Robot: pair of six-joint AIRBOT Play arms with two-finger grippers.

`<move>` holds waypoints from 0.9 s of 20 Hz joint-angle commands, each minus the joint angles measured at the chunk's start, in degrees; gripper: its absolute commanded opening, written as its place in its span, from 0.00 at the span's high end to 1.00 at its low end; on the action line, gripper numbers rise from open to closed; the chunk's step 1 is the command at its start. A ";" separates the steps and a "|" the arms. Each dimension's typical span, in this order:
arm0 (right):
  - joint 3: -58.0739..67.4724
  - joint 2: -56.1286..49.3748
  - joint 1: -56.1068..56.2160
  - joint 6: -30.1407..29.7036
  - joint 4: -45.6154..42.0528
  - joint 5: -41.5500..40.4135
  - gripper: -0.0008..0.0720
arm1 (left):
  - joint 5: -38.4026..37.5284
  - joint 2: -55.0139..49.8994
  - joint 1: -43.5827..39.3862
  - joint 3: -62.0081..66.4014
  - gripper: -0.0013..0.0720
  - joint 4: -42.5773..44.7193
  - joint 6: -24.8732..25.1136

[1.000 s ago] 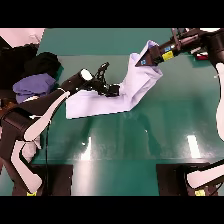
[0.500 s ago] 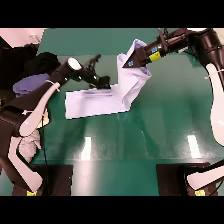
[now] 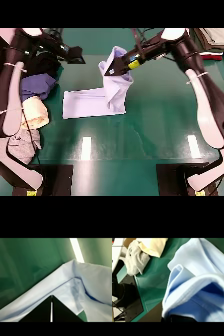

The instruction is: Fold the shirts.

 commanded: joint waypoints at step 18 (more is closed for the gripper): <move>-16.28 1.01 -0.46 -5.01 -9.68 -13.07 0.33 | -7.93 9.16 5.46 -1.68 0.95 4.85 0.55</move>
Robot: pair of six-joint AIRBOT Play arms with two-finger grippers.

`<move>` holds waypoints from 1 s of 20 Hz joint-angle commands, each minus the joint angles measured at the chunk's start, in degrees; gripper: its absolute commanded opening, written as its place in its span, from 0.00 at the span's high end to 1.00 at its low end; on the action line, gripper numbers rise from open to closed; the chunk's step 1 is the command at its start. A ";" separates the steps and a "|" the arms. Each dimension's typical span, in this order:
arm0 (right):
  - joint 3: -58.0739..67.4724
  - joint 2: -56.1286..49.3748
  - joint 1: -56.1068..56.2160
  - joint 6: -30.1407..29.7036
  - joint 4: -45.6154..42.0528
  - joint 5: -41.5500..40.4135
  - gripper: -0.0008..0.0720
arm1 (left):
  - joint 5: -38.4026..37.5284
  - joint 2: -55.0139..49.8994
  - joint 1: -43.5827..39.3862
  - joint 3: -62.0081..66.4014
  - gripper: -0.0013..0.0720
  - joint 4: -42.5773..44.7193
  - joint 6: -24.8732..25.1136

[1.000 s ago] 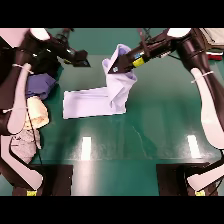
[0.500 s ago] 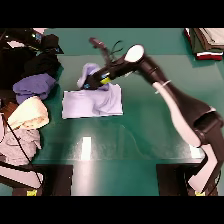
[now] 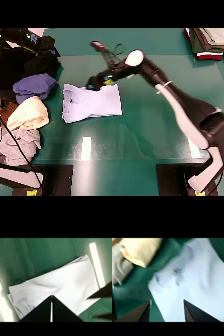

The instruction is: Fold the shirts.

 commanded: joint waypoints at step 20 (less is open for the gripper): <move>-12.15 -11.69 -4.96 2.36 14.78 -0.96 0.75 | -0.55 0.04 -0.02 -3.56 0.95 -4.39 1.68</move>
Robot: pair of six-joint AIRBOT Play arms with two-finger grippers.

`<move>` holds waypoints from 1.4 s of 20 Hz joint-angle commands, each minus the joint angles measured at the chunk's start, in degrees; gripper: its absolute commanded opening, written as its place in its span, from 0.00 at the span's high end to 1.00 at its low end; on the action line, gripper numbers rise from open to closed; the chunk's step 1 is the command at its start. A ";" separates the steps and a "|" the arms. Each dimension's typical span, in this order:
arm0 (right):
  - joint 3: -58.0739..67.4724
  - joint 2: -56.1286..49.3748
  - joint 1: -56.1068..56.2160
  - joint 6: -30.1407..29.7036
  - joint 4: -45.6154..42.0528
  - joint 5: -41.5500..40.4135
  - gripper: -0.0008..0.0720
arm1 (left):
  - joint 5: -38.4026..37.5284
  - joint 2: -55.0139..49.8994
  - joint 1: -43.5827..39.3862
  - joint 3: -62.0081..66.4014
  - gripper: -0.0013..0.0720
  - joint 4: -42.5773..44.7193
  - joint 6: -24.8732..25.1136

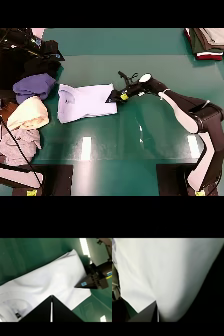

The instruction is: Fold the shirts.

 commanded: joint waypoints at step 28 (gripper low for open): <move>-38.80 49.75 -84.70 4.48 -24.52 -11.43 0.97 | -1.46 0.02 -0.02 -0.02 0.95 -2.95 -0.24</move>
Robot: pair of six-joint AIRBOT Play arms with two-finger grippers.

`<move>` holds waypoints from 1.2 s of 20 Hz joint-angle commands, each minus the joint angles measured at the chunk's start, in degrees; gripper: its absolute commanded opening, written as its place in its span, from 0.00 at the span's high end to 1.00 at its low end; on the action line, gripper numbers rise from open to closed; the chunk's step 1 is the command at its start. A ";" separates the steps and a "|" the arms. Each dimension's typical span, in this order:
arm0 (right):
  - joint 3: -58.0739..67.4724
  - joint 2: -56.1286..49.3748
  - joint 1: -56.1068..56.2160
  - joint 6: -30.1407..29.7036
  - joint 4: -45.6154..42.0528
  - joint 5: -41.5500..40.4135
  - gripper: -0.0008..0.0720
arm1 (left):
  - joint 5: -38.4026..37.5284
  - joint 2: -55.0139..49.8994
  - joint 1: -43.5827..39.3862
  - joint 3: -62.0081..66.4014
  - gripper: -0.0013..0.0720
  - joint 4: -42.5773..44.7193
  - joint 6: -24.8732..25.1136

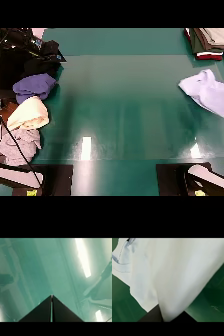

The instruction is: Fold the shirts.

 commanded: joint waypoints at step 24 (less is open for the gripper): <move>4.02 16.59 22.77 12.39 -25.57 5.18 0.96 | 0.87 0.02 -0.02 -0.02 0.95 -0.68 2.03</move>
